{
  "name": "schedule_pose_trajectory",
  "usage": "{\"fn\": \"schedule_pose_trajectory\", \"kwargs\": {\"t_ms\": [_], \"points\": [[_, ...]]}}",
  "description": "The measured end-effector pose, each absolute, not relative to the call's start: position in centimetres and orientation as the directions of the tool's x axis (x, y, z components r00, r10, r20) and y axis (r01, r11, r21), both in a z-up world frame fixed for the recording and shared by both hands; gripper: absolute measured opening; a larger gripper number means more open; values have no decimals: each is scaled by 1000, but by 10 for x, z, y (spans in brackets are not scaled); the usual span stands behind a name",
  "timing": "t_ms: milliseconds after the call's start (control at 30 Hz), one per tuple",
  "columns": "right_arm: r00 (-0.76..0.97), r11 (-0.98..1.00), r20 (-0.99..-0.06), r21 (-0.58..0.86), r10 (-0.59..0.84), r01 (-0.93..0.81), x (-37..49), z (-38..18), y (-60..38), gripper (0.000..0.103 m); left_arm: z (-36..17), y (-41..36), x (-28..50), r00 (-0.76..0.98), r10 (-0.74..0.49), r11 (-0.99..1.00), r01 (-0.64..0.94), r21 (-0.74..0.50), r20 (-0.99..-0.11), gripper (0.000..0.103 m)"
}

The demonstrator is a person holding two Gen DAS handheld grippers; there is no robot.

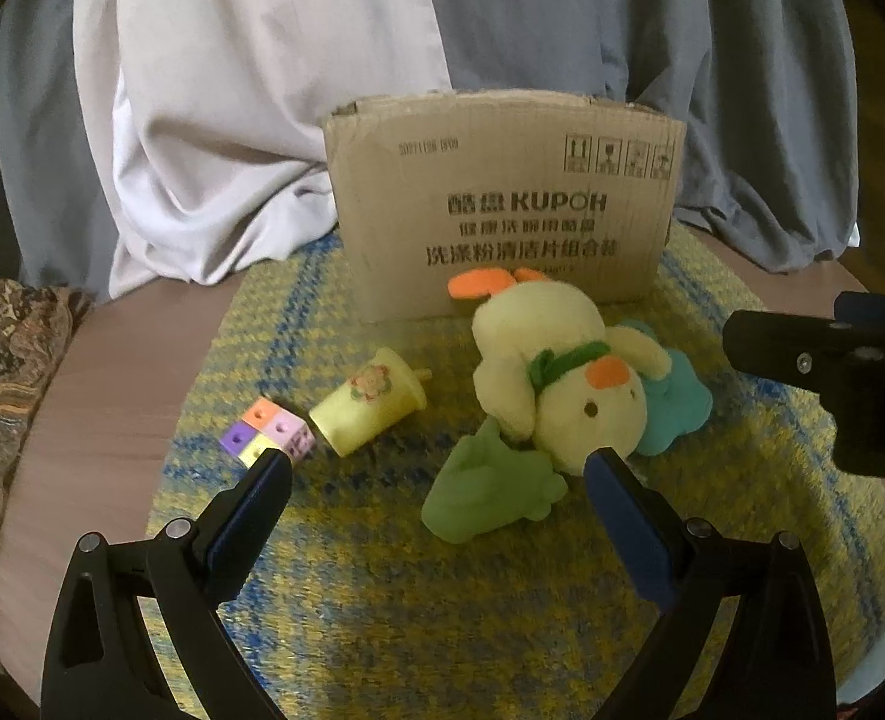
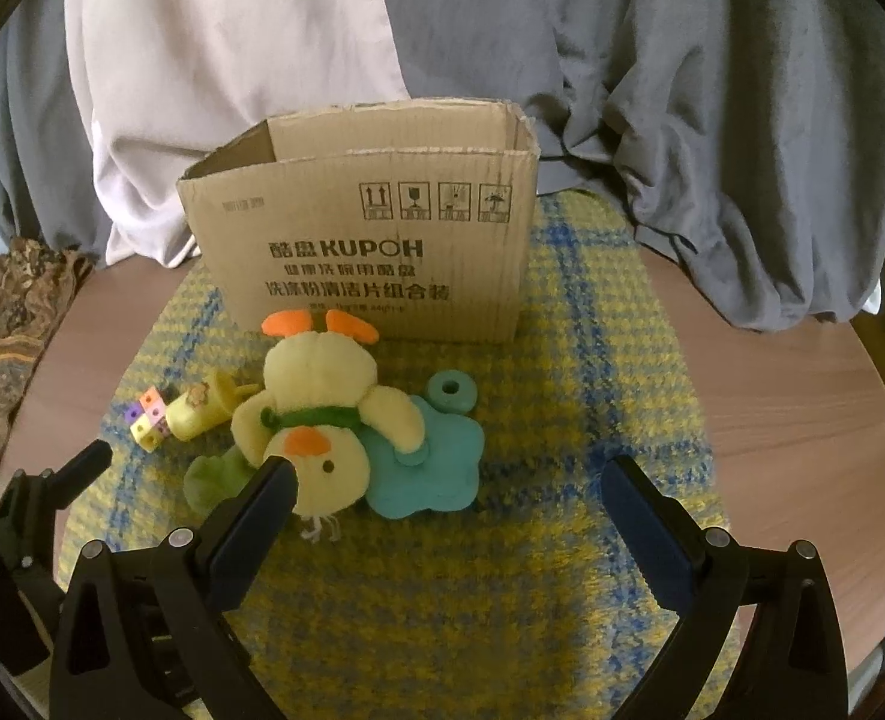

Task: Organize objects
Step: 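Grasp the yellow duck plush with the right tool while the left tool grasps the green frog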

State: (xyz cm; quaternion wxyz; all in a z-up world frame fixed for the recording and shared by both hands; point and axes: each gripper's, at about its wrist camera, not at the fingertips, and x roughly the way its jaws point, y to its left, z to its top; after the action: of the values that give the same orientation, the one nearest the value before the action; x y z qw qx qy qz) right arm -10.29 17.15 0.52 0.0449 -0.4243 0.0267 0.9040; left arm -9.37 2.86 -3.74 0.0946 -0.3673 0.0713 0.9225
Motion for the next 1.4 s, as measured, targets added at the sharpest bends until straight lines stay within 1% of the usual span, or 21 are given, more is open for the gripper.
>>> {"fn": "schedule_pose_trajectory", "kwargs": {"t_ms": [500,600,667,800,900,933,967,1200,1400], "points": [[-601,-993,-796,2,69,-118,-111,-13,175,102,-67,37,-105,-672,135,-965,-256,58,-729,98],[-590,-992,-804,5,70,-124,-112,-18,176,102,-72,42,-110,-668,127,-963,-262,71,-734,92],[-586,-992,-807,6,72,-129,-112,-21,178,102,-75,44,-113,-658,131,-962,-266,66,-742,87],[-575,-991,-815,5,74,-135,-112,-28,179,102,-77,46,-116,-644,140,-961,-270,53,-752,80],[-571,-991,-817,6,74,-137,-113,-30,179,102,-80,47,-118,-628,154,-958,-283,39,-763,69],[-572,-991,-817,5,75,-137,-112,-30,180,102,-81,48,-119,-624,160,-958,-286,32,-765,63],[-572,-990,-816,5,76,-139,-112,-29,181,102,-81,48,-120,-618,167,-957,-289,25,-768,61],[-574,-989,-815,11,77,-149,-111,-30,183,102,-81,45,-114,-623,158,-963,-270,21,-766,60],[-584,-992,-809,11,63,-122,-112,-28,172,102,-77,32,-106,-631,139,-971,-237,19,-763,60]]}}
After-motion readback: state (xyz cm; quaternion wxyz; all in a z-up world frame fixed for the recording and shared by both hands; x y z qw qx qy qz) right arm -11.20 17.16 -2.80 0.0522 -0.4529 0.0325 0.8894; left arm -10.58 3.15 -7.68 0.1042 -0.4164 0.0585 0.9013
